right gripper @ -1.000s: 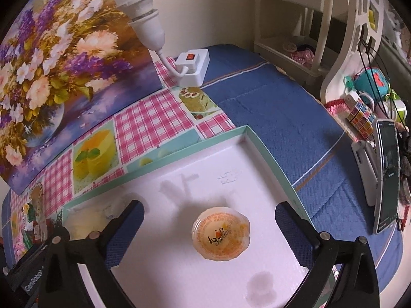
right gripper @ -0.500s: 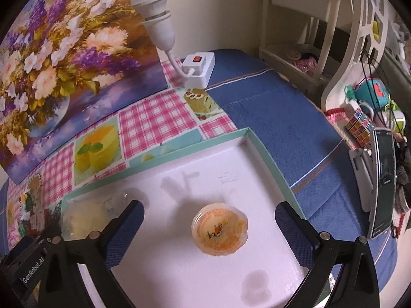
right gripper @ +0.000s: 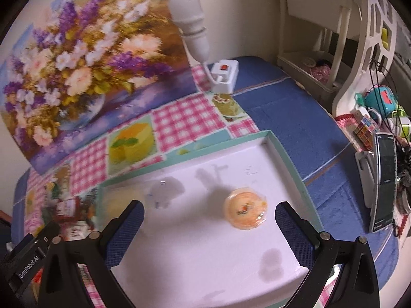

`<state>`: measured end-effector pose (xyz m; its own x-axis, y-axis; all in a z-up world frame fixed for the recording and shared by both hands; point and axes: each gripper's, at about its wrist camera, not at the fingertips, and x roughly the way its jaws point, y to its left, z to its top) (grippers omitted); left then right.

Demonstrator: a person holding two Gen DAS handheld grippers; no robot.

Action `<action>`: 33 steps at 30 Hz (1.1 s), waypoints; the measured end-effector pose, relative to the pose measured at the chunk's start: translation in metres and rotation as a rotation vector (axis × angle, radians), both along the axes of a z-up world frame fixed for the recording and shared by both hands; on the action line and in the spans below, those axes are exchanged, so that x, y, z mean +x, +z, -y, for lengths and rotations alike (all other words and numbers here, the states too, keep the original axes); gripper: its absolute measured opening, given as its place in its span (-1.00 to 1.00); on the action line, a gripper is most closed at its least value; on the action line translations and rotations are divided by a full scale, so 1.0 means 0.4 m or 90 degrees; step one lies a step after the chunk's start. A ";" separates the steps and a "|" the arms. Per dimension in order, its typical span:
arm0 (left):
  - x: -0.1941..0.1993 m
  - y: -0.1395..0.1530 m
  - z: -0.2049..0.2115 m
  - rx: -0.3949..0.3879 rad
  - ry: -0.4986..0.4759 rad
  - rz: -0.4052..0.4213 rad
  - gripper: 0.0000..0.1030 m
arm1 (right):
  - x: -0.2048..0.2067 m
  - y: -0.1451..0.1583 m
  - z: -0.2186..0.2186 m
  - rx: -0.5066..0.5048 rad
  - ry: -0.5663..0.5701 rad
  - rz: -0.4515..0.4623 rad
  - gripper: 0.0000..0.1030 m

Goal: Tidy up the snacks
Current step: 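Move both tools back over the snack pile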

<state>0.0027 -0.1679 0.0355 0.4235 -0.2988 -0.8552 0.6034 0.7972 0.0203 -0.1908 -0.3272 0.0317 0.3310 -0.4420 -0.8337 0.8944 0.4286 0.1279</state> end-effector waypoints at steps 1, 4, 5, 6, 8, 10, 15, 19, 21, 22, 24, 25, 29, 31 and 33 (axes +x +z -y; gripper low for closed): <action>0.003 0.010 -0.017 -0.002 0.002 0.004 0.71 | 0.002 0.007 -0.007 0.000 0.003 0.004 1.00; 0.013 0.032 -0.060 -0.007 0.009 0.012 0.71 | 0.014 0.033 -0.035 -0.003 0.018 0.021 1.00; 0.018 0.042 -0.082 -0.010 0.014 0.017 0.71 | 0.019 0.042 -0.045 -0.002 0.025 0.028 1.00; 0.018 0.050 -0.097 -0.010 0.018 0.021 0.71 | 0.023 0.048 -0.052 0.000 0.031 0.033 1.00; 0.024 0.067 -0.135 -0.011 0.027 0.032 0.71 | 0.034 0.062 -0.073 0.000 0.044 0.042 1.00; 0.033 0.081 -0.172 -0.013 0.038 0.042 0.71 | 0.047 0.077 -0.098 -0.005 0.058 0.045 1.00; 0.056 0.117 -0.281 -0.038 0.074 0.051 0.71 | 0.081 0.117 -0.165 -0.016 0.100 0.070 1.00; 0.084 0.129 -0.368 -0.037 0.117 0.059 0.71 | 0.124 0.141 -0.218 -0.027 0.135 0.075 1.00; 0.099 0.132 -0.408 -0.039 0.138 0.060 0.71 | 0.149 0.145 -0.246 -0.025 0.156 0.080 1.00; 0.109 0.133 -0.434 -0.042 0.151 0.059 0.71 | 0.164 0.145 -0.261 -0.021 0.168 0.082 1.00; 0.123 0.132 -0.477 -0.050 0.173 0.054 0.71 | 0.194 0.142 -0.291 -0.016 0.194 0.081 1.00; 0.129 0.129 -0.495 -0.053 0.182 0.050 0.71 | 0.209 0.139 -0.306 -0.015 0.207 0.078 1.00; 0.160 0.118 -0.570 -0.055 0.220 0.038 0.71 | 0.268 0.123 -0.369 -0.013 0.254 0.060 1.00; 0.176 0.111 -0.599 -0.058 0.237 0.030 0.71 | 0.292 0.112 -0.397 -0.009 0.273 0.053 1.00; 0.194 0.098 -0.626 -0.061 0.253 0.013 0.71 | 0.316 0.099 -0.422 -0.003 0.289 0.045 1.00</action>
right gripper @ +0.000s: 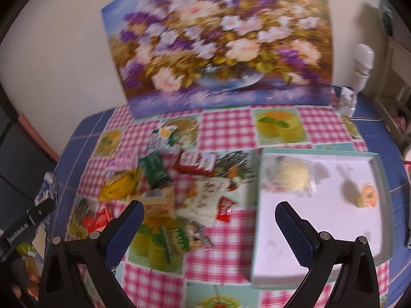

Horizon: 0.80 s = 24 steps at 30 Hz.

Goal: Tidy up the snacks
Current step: 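Move both tools back over the snack pile, then grasp the red Kiss pack with the left gripper while the right grasps the green cookie pack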

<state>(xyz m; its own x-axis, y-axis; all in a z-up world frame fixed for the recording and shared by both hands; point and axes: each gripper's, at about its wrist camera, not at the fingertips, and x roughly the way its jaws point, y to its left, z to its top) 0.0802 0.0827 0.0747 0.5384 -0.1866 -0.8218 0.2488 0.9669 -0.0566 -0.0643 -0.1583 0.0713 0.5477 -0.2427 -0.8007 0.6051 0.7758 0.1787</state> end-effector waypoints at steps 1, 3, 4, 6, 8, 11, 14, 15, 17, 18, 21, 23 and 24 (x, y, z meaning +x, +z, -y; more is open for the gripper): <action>0.006 -0.005 -0.005 -0.002 0.003 -0.005 0.71 | 0.012 -0.007 -0.011 0.002 0.008 -0.005 1.00; 0.022 -0.024 -0.017 -0.002 0.009 -0.023 0.71 | 0.031 -0.023 -0.027 0.006 0.021 -0.016 1.00; 0.030 -0.036 -0.019 0.000 0.010 -0.034 0.71 | 0.040 -0.032 -0.033 0.008 0.026 -0.022 1.00; 0.045 -0.065 -0.019 0.006 0.010 -0.059 0.71 | 0.061 -0.061 -0.042 0.016 0.036 -0.040 1.00; 0.062 -0.103 -0.014 0.015 0.011 -0.089 0.71 | 0.078 -0.101 -0.043 0.030 0.042 -0.066 1.00; 0.085 -0.157 -0.004 0.023 0.013 -0.132 0.71 | 0.095 -0.159 -0.039 0.046 0.042 -0.105 1.00; 0.101 -0.215 0.010 0.020 0.007 -0.182 0.71 | 0.106 -0.213 -0.037 0.065 0.043 -0.138 1.00; 0.106 -0.230 0.016 0.020 0.007 -0.194 0.71 | 0.111 -0.230 -0.037 0.069 0.045 -0.148 1.00; 0.114 -0.255 0.025 0.021 0.004 -0.213 0.71 | 0.115 -0.256 -0.037 0.073 0.045 -0.165 1.00; 0.117 -0.268 0.028 0.021 0.004 -0.221 0.71 | 0.119 -0.268 -0.037 0.075 0.046 -0.173 1.00; 0.126 -0.295 0.032 0.023 0.009 -0.238 0.71 | 0.125 -0.298 -0.041 0.076 0.050 -0.193 1.00; 0.131 -0.313 0.035 0.029 0.012 -0.248 0.71 | 0.129 -0.315 -0.045 0.071 0.054 -0.205 1.00; 0.133 -0.321 0.037 0.031 0.013 -0.252 0.71 | 0.132 -0.321 -0.047 0.070 0.056 -0.210 1.00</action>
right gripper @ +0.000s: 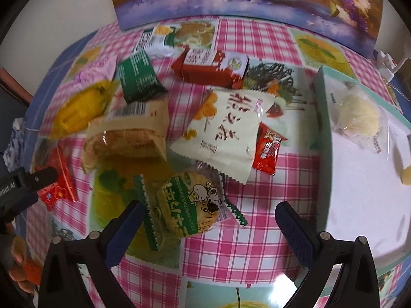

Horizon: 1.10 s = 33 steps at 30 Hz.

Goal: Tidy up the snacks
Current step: 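Grasp the red Kiss pack with the left gripper while the right grasps the green cookie pack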

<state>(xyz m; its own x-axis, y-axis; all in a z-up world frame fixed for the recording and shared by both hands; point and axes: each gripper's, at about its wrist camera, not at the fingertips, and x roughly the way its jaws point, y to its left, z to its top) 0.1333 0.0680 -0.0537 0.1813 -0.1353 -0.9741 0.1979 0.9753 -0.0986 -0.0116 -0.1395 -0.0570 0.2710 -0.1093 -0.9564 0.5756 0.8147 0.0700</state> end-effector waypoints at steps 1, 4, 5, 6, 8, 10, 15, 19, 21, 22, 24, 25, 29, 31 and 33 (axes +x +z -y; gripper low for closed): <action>0.003 -0.008 0.001 0.002 0.000 -0.005 0.71 | 0.002 -0.007 -0.006 -0.001 0.003 -0.002 1.00; 0.006 -0.029 0.007 0.006 0.004 -0.016 0.71 | 0.008 -0.020 -0.019 -0.009 0.015 -0.007 1.00; 0.006 -0.037 0.011 0.006 0.004 -0.020 0.71 | 0.009 -0.023 -0.024 -0.010 0.019 -0.008 1.00; 0.005 -0.044 0.015 0.009 0.004 -0.023 0.71 | 0.010 -0.028 -0.030 -0.010 0.024 -0.010 1.00; 0.004 -0.057 0.022 0.012 0.003 -0.027 0.71 | 0.015 -0.035 -0.045 -0.021 0.032 -0.020 1.00; 0.006 -0.062 0.028 0.022 0.002 -0.021 0.71 | 0.019 -0.039 -0.057 -0.030 0.040 -0.025 1.00; -0.006 -0.070 0.033 0.025 0.003 -0.017 0.71 | 0.029 -0.053 -0.081 -0.042 0.050 -0.025 1.00; -0.015 -0.081 0.032 0.027 0.004 -0.014 0.70 | 0.034 -0.052 -0.085 -0.055 0.052 -0.022 0.86; 0.005 -0.078 0.027 0.029 0.002 -0.012 0.63 | 0.040 -0.044 -0.084 -0.060 0.056 -0.017 0.73; 0.003 -0.075 0.027 0.030 0.001 -0.010 0.60 | 0.049 -0.039 -0.091 -0.059 0.057 -0.015 0.63; 0.000 -0.066 0.029 0.036 -0.003 -0.002 0.31 | 0.052 -0.033 -0.098 -0.066 0.063 -0.012 0.51; 0.001 -0.062 0.028 0.039 -0.003 0.003 0.29 | 0.055 -0.030 -0.099 -0.066 0.065 -0.011 0.48; 0.010 -0.055 0.021 0.025 0.001 0.004 0.26 | 0.061 -0.015 -0.095 -0.066 0.061 -0.007 0.26; 0.013 -0.052 0.020 0.025 -0.001 0.006 0.25 | 0.058 -0.005 -0.087 -0.059 0.059 -0.003 0.19; 0.011 -0.043 0.017 0.024 -0.003 0.010 0.25 | 0.058 -0.002 -0.083 -0.050 0.058 -0.001 0.18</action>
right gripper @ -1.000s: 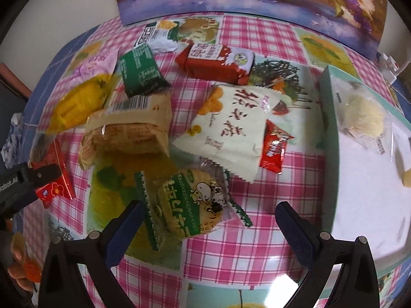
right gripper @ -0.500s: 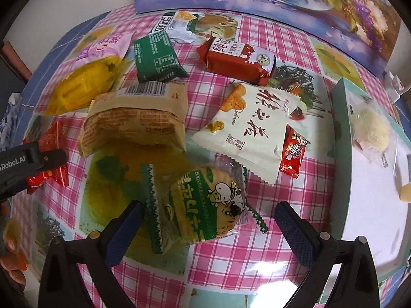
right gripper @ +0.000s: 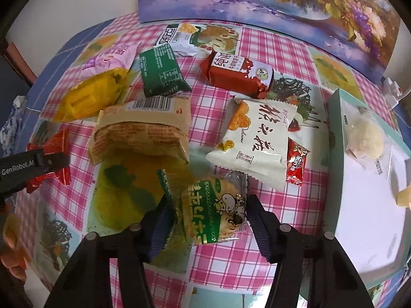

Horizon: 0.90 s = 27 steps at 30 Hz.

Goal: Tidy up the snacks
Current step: 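Grasp the red Kiss pack with the left gripper while the right grasps the green cookie pack, then carry the red pack and green cookie pack into the tray and release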

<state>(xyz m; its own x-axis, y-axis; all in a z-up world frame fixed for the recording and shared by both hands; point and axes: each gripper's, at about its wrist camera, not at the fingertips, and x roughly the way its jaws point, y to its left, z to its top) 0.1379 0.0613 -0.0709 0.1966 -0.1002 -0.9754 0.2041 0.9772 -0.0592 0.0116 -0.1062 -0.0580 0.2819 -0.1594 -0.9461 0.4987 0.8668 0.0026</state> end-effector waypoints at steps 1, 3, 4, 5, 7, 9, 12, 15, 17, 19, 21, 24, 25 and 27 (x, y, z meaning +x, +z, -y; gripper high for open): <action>-0.008 0.013 0.001 -0.001 0.000 0.003 0.25 | 0.000 0.001 0.002 0.003 -0.001 0.000 0.18; -0.008 0.028 0.000 -0.001 -0.002 0.011 0.25 | -0.001 0.008 0.010 0.011 0.000 0.004 0.17; -0.006 0.038 -0.002 -0.001 -0.002 0.015 0.25 | -0.002 0.014 0.011 0.013 0.000 0.007 0.17; -0.005 0.049 -0.004 -0.001 -0.001 0.022 0.25 | -0.006 0.024 0.012 0.014 0.001 0.011 0.17; -0.005 0.065 -0.008 -0.004 -0.002 0.031 0.25 | -0.009 0.047 0.020 0.014 0.000 0.020 0.17; -0.009 0.090 -0.014 -0.006 -0.003 0.044 0.25 | -0.021 0.073 0.023 0.015 -0.004 0.031 0.17; -0.016 0.127 -0.014 -0.006 -0.008 0.066 0.25 | -0.037 0.108 0.032 0.013 -0.009 0.052 0.17; -0.028 0.158 -0.003 -0.006 -0.014 0.088 0.25 | -0.055 0.140 0.043 0.009 -0.017 0.073 0.17; -0.035 0.183 -0.006 -0.006 -0.018 0.106 0.25 | -0.070 0.167 0.050 0.007 -0.025 0.089 0.17; -0.045 0.198 -0.004 -0.005 -0.023 0.122 0.25 | -0.080 0.178 0.046 -0.001 -0.030 0.100 0.17; -0.049 0.214 0.006 -0.008 -0.028 0.136 0.25 | -0.085 0.193 0.049 -0.013 -0.034 0.108 0.17; -0.060 0.238 0.020 -0.010 -0.037 0.154 0.25 | -0.103 0.213 0.062 -0.021 -0.045 0.117 0.17; -0.066 0.247 0.025 -0.010 -0.041 0.161 0.25 | -0.108 0.218 0.070 -0.020 -0.049 0.120 0.17; -0.077 0.261 0.037 -0.009 -0.048 0.173 0.25 | -0.119 0.228 0.081 -0.020 -0.060 0.124 0.17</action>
